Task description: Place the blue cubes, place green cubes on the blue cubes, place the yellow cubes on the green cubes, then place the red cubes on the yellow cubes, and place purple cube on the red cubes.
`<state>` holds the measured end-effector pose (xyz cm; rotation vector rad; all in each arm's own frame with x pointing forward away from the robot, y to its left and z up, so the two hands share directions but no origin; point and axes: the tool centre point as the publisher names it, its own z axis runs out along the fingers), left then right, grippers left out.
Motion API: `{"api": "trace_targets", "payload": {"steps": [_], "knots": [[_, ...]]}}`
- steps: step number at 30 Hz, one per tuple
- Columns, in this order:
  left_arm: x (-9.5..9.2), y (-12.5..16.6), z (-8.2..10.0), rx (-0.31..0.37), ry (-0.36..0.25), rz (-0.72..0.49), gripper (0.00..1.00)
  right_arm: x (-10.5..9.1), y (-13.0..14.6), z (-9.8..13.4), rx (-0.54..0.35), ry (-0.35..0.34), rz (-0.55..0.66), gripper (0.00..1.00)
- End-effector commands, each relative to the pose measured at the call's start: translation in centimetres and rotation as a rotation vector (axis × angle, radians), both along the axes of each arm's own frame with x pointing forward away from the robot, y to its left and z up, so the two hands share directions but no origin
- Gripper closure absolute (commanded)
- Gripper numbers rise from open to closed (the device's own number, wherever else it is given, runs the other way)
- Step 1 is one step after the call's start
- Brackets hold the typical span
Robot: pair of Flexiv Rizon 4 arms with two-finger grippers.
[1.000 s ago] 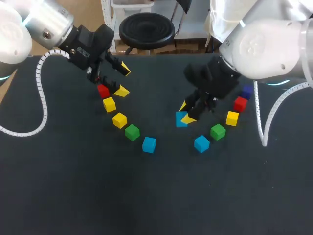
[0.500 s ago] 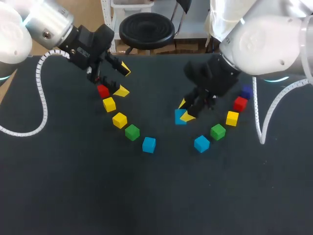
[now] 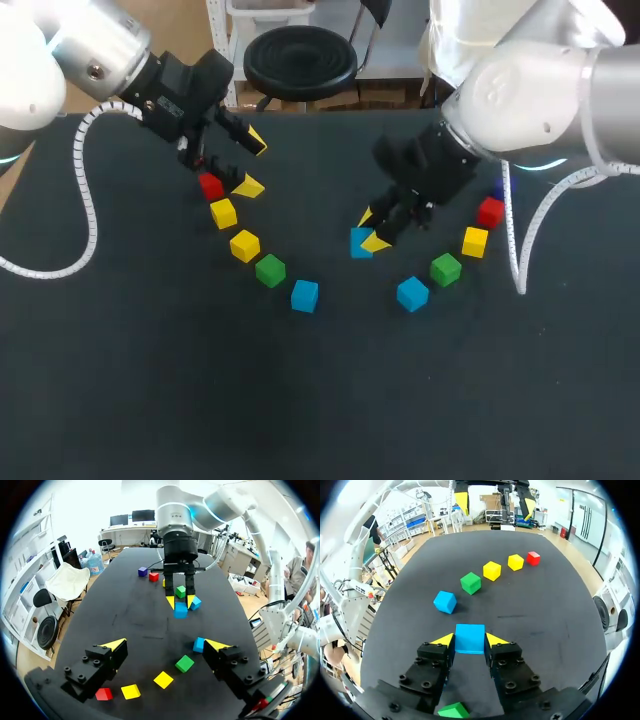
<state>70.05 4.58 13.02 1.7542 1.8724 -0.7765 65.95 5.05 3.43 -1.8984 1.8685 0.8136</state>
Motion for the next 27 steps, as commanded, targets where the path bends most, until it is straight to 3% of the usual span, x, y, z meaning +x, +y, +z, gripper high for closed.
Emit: {"api": "trace_targets", "payload": {"steps": [1, 15, 27], "knots": [[0.0, 0.0, 0.0, 0.001, -0.001, 0.000, 0.00, -0.4, 0.0, 0.3, -0.020, 0.002, -0.010, 1.00], [0.0, 0.0, 0.0, 0.001, -0.001, 0.000, 0.00, -1.5, -0.1, -0.6, -0.035, -0.013, -0.018, 1.00], [0.0, 0.0, 0.0, 0.001, -0.001, 0.000, 0.00, -0.5, 0.0, -1.4, -0.029, -0.007, 0.000, 1.00]]}}
